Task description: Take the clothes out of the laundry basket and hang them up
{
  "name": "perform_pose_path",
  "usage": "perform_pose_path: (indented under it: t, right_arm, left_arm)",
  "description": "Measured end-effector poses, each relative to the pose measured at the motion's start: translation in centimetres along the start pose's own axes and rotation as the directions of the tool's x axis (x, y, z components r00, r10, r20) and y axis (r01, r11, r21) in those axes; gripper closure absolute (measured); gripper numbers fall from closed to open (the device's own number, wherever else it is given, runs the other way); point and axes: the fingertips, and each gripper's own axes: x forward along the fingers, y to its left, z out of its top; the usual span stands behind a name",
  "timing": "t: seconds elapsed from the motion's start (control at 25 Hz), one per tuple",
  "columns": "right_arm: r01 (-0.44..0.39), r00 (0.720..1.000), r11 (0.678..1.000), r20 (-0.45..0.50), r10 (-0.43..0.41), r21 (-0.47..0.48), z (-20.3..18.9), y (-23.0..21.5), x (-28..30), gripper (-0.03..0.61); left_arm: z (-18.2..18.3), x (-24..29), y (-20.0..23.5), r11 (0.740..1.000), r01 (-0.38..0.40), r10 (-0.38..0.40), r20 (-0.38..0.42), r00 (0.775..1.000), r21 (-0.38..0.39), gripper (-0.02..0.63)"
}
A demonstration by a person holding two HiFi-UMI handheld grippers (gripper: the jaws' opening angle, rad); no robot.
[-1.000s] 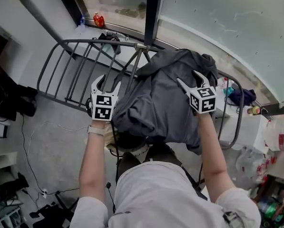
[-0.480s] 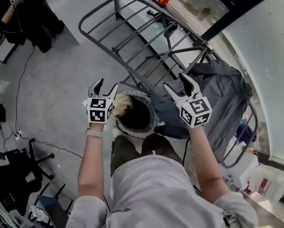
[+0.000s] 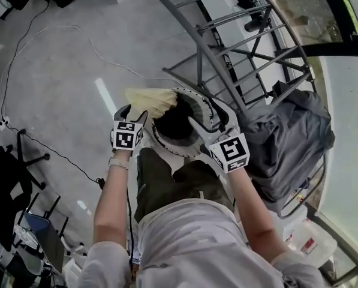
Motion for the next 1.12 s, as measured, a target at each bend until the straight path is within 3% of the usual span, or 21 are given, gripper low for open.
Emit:
perform_pose_path:
  t: [0.24, 0.44, 0.68, 0.92, 1.12]
  right_arm:
    - [0.008, 0.993, 0.99, -0.114, 0.008, 0.142, -7.2, 0.8, 4.1, 0.266]
    - [0.045, 0.979, 0.975, -0.203, -0.001, 0.215, -12.9, 0.8, 5.2, 0.265]
    - [0.106, 0.96, 0.963, -0.277, -0.035, 0.246, -16.9, 0.7, 5.1, 0.265]
    - [0.145, 0.948, 0.946, -0.314, -0.05, 0.289, -18.8, 1.1, 5.2, 0.265]
    - [0.175, 0.943, 0.938, -0.325, -0.072, 0.299, -19.5, 0.9, 4.9, 0.267]
  left_arm:
    - [-6.4, 8.1, 3.6, 0.999, 0.036, -0.039, -0.13, 0.991, -0.024, 0.353]
    - [-12.1, 14.4, 5.9, 0.992, 0.107, -0.119, -0.246, 0.962, -0.065, 0.353]
    - [-15.5, 19.1, 4.3, 0.97, 0.23, -0.242, -0.286, 0.927, -0.073, 0.33]
    - [-15.8, 22.3, 3.7, 0.968, 0.239, -0.25, -0.269, 0.93, -0.073, 0.328]
    - [-14.7, 22.6, 3.3, 0.974, 0.219, -0.198, -0.261, 0.945, 0.053, 0.501]
